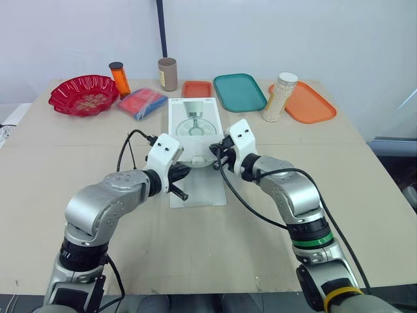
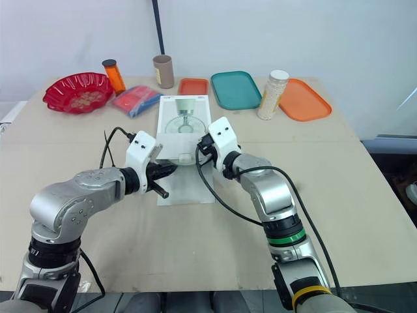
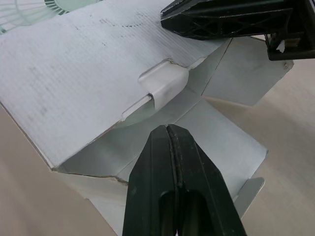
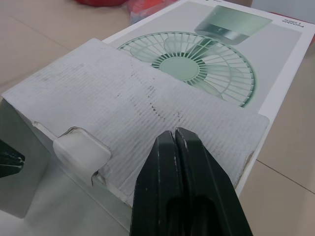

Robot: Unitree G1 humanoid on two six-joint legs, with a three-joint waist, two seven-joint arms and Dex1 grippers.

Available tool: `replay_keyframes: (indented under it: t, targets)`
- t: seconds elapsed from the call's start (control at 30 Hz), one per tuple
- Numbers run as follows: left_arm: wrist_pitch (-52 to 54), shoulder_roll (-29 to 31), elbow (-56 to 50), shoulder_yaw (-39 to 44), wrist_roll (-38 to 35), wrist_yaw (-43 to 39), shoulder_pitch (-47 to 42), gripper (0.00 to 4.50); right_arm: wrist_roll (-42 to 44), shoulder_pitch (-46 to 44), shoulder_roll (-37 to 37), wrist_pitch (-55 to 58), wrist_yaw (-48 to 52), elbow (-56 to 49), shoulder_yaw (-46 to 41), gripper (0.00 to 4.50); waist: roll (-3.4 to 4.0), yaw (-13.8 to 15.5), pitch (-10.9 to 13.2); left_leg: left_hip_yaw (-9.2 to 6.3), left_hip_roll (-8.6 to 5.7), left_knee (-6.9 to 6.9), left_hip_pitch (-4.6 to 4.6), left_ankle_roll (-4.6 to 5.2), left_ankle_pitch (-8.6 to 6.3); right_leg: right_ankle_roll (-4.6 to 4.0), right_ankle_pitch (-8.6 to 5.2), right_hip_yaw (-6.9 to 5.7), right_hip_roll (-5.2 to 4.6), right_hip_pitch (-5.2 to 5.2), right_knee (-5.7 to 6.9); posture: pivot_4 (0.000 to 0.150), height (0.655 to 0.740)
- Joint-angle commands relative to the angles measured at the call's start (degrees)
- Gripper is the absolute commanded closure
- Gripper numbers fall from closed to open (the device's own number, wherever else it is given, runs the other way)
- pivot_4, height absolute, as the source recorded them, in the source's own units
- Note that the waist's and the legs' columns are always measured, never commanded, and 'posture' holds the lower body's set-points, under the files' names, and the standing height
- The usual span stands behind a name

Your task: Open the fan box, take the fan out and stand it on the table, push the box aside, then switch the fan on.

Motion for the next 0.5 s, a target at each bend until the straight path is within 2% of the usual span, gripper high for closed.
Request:
replay_keyframes:
  t: [0.03,0.3,0.5]
  targets:
    - [2.37,2.77,-4.12,3.39,-0.82,-0.43,1.29,4.5,-1.01,0.93,-0.21,0.31,-0.31,1.2,0.12,4.45,0.0,-0.04,0.0,0.0,0.02,-0.01,0.0,0.0,0.0,0.0,0.0,0.0,0.02,-0.01,0.0,0.15,0.74]
    - [0.23,7.99,-2.45,4.96,0.39,-1.68,3.91,4.5,-1.74,1.04,-0.6,-0.55,0.2,1.91,0.76,4.45,-0.01,0.02,0.0,-0.01,-0.01,-0.01,0.0,-0.02,0.01,0.0,0.0,-0.02,-0.02,0.01,-0.01,0.15,0.74]
    - [-5.98,7.87,4.09,2.87,3.08,-1.94,2.04,4.5,-2.75,0.73,-0.97,-1.82,0.91,3.09,1.73,4.45,-0.02,0.02,-0.01,-0.01,-0.01,-0.01,0.02,-0.03,0.02,-0.01,0.0,-0.01,-0.02,0.02,0.0,0.15,0.74]
